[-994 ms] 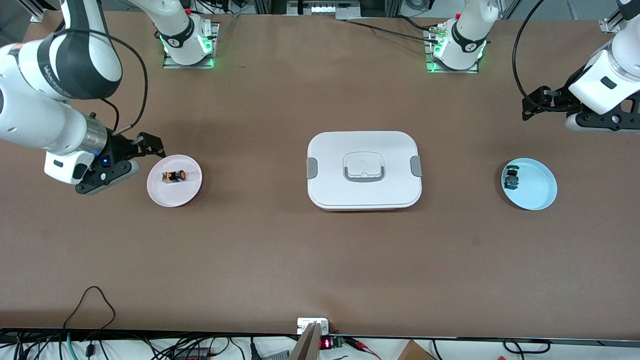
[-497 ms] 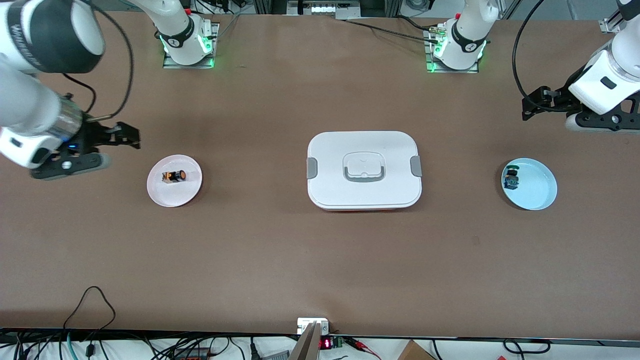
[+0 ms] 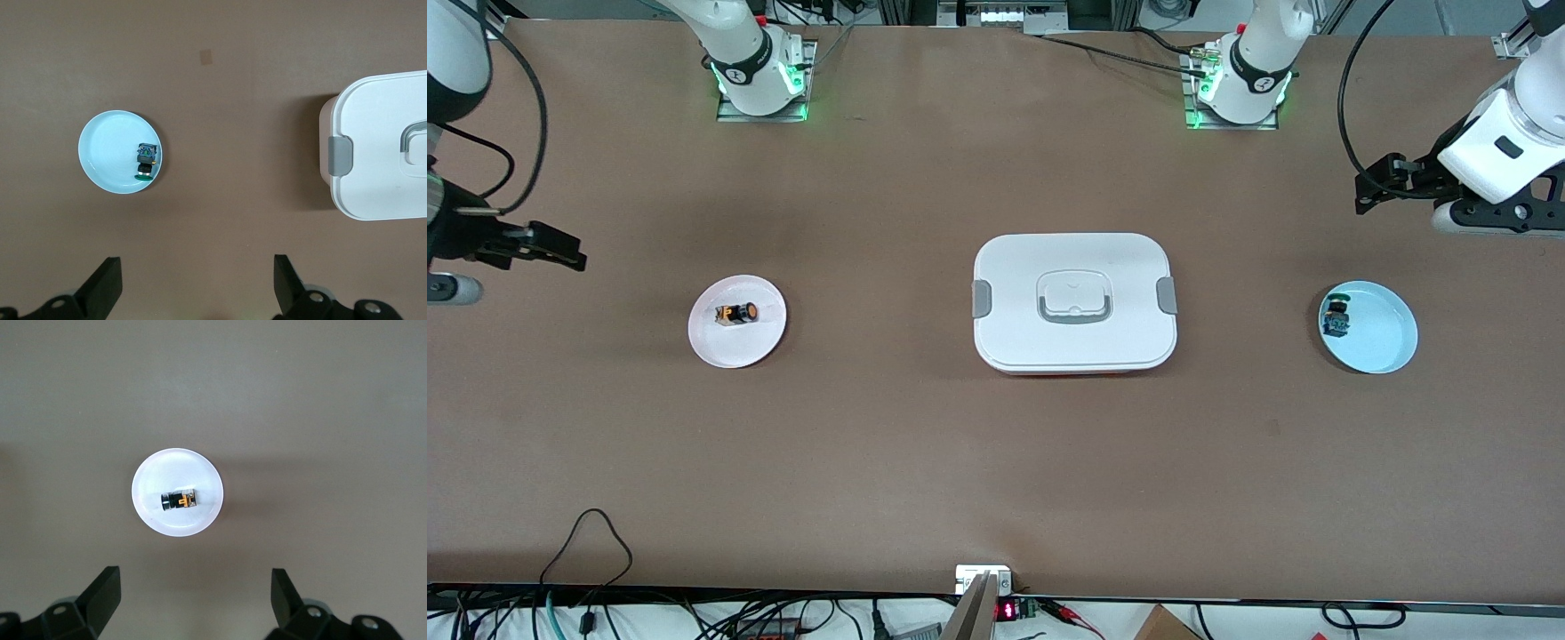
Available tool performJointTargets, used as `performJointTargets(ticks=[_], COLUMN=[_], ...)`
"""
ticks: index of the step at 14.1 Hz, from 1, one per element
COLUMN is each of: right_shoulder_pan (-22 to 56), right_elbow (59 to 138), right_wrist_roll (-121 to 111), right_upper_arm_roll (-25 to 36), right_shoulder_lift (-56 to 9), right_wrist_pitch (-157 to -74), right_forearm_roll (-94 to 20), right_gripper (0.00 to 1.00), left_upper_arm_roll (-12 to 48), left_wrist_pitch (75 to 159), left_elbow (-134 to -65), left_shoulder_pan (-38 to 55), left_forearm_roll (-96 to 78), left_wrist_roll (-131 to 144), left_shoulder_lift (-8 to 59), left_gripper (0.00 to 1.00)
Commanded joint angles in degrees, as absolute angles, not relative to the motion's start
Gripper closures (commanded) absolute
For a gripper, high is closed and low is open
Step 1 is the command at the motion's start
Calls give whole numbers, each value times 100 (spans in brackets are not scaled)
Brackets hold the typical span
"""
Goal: Transfer orange switch to right arm and place
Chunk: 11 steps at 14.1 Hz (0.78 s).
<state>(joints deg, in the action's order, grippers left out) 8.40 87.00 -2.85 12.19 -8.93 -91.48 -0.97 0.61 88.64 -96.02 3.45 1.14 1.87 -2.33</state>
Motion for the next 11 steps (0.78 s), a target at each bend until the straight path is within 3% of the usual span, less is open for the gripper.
performJointTargets(ticks=[1,5,11], right_shoulder_pan=[712,721,677], right_elbow=[8797,9596,9449], right_wrist_roll=[-228,-229,-194], right_upper_arm_roll=[1055,1055,1081], right_shoulder_lift=[-730,-264,-255], right_wrist_pitch=[-8939,-9535,-9528], right_forearm_roll=[-167,-185,-193], right_gripper=[0,0,0], left_upper_arm_roll=[70,70,62], left_wrist_pitch=[8719,8727,8719], left_elbow=[-9387,-9387,-9387], left_shoulder_pan=[369,369,352], left_forearm_roll=[229,229,229], left_wrist_roll=[272,272,272], left_shoulder_lift=[-123,-123,-123], left_gripper=[0,0,0])
